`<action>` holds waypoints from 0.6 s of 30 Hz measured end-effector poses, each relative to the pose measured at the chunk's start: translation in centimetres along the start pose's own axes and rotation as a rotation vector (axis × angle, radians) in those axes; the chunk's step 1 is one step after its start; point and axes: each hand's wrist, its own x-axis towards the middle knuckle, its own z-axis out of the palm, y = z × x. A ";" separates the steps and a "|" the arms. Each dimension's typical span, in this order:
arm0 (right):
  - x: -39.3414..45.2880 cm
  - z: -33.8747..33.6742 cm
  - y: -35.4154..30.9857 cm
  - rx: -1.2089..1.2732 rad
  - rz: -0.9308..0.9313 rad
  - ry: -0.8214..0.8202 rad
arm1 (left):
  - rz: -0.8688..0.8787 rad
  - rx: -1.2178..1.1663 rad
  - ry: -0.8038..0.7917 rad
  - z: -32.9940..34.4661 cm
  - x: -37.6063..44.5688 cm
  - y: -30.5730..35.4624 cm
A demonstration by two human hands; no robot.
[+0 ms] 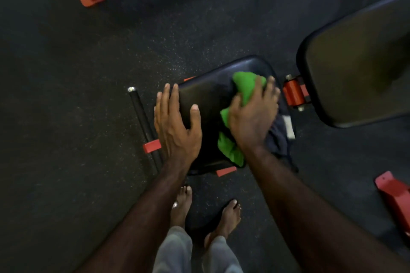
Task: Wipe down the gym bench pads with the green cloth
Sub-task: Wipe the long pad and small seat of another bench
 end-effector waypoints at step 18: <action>0.8 0.6 -0.4 -0.082 -0.754 -0.305 | 0.114 0.152 -0.037 2.5 -0.8 1.4</action>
